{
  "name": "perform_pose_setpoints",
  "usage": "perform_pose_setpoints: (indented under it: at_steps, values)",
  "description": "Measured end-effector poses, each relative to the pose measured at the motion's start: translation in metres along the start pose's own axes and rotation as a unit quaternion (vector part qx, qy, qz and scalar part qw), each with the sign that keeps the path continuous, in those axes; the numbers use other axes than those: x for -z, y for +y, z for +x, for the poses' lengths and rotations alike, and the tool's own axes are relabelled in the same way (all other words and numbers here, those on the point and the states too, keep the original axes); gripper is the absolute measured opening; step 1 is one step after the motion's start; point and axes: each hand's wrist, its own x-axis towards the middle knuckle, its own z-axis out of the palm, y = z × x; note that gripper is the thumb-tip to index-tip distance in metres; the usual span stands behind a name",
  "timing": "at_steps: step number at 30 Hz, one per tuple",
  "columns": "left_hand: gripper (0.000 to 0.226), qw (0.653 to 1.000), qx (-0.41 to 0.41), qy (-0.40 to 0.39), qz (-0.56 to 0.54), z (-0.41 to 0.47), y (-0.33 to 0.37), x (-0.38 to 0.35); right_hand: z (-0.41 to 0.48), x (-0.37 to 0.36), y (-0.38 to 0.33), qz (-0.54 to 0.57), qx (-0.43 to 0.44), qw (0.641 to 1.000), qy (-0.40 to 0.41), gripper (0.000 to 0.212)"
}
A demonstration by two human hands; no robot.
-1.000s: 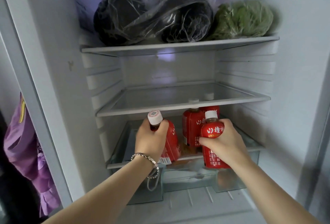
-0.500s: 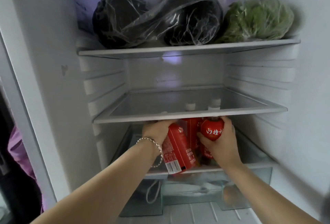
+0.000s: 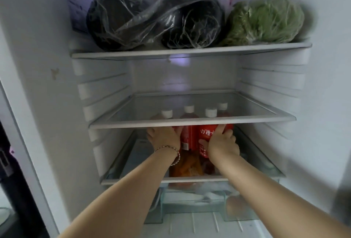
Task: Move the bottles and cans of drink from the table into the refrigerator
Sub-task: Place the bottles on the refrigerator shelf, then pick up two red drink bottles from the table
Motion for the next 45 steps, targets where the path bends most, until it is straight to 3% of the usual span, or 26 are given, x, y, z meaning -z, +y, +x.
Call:
perform_pose_setpoints:
  at_steps: [2,6,10,13,16,20,23,25,27,32,35,41,44,45]
  values:
    - [0.072,0.993,-0.006,-0.040,0.115,-0.013,-0.004,0.003,0.001,0.006,0.001,-0.030,-0.005,0.998,-0.059,0.086]
    - [0.056,0.957,-0.045,-0.142,0.250,-0.041,-0.021,0.017,-0.021,0.018,0.014,-0.055,0.054,0.987,-0.138,0.034]
    - [0.031,0.953,-0.192,-0.158,0.170,-0.082,-0.014,0.055,-0.074,0.034,0.031,-0.096,0.079,0.985,-0.117,0.021]
    - [0.028,0.900,-0.302,-0.236,0.208,-0.125,-0.011,0.072,-0.120,0.048,0.045,-0.122,0.070,0.987,-0.076,0.017]
    - [0.025,0.877,-0.336,-0.295,0.177,-0.174,-0.012,0.079,-0.178,0.066,0.060,-0.123,0.044,0.990,-0.062,0.011]
    - [0.024,0.860,-0.411,-0.269,0.139,-0.244,-0.005,0.074,-0.259,0.091,0.095,-0.131,-0.028,0.991,-0.027,0.023]
    - [0.018,0.829,-0.486,-0.259,0.095,-0.315,0.006,0.070,-0.321,0.109,0.129,-0.140,-0.078,0.987,-0.015,0.019]
    - [0.014,0.797,-0.539,-0.257,0.090,-0.365,0.015,0.073,-0.365,0.124,0.152,-0.148,-0.109,0.983,-0.002,0.017]
    - [0.024,0.747,-0.604,-0.261,0.096,-0.420,0.030,0.071,-0.416,0.142,0.179,-0.161,-0.157,0.974,-0.002,0.014]
    - [0.028,0.671,-0.670,-0.306,0.081,-0.556,0.055,0.074,-0.538,0.189,0.252,-0.156,-0.277,0.948,0.017,0.021]
    - [0.029,0.607,-0.722,-0.324,0.063,-0.648,0.064,0.080,-0.618,0.219,0.298,-0.156,-0.342,0.926,0.025,0.022]
    - [0.033,0.497,-0.785,-0.365,0.052,-0.850,0.087,0.096,-0.802,0.282,0.396,-0.149,-0.492,0.856,0.052,0.023]
    - [0.035,0.441,-0.807,-0.390,0.046,-0.961,0.098,0.104,-0.908,0.301,0.451,-0.156,-0.575,0.801,0.060,0.013]
    - [0.035,0.427,-0.811,-0.398,0.048,-0.994,0.099,0.105,-0.939,0.304,0.466,-0.149,-0.602,0.782,0.062,0.020]
